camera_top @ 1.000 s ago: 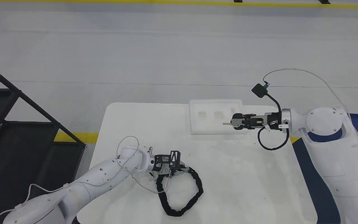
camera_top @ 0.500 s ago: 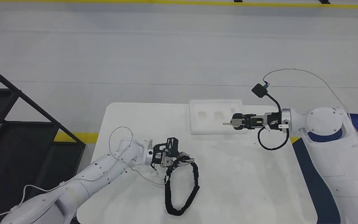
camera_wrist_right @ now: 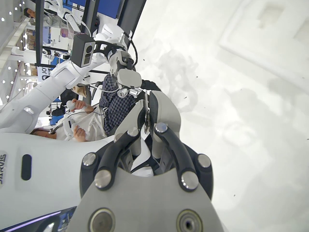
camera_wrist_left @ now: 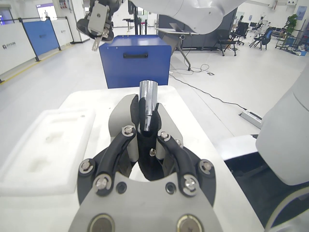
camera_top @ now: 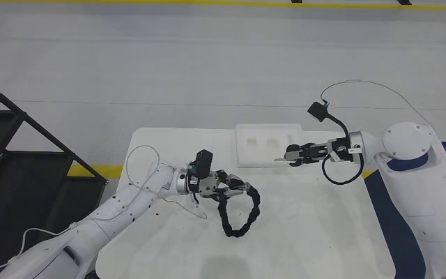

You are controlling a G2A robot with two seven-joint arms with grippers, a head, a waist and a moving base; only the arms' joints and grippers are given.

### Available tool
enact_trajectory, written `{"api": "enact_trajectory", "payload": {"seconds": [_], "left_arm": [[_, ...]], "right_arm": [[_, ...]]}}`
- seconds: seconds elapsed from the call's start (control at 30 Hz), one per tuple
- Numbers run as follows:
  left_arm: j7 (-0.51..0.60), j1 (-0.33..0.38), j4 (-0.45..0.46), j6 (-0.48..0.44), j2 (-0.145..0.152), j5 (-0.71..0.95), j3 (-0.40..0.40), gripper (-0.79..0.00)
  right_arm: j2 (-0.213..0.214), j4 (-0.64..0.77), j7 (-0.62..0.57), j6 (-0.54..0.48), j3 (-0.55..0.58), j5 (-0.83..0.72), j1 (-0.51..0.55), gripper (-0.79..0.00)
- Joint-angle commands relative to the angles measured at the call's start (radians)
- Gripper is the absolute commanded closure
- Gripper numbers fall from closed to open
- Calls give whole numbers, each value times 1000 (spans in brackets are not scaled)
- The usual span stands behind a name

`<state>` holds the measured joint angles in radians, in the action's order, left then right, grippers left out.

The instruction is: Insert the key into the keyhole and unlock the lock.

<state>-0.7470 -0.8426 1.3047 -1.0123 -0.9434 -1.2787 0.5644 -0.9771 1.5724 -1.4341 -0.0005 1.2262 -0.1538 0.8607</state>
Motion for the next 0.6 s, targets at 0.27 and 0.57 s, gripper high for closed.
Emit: {"api": "enact_trajectory", "payload": {"seconds": [0.27,0.57], "left_arm": [[-61,48,-41,0,-56,87,-54,0],[-111,83,-61,50,-93,44,-90,0]], "right_arm": [[1,82,-57,102,-34,-69,-44,0],[1,86,-48,125,-55,-79,-50,0]]}}
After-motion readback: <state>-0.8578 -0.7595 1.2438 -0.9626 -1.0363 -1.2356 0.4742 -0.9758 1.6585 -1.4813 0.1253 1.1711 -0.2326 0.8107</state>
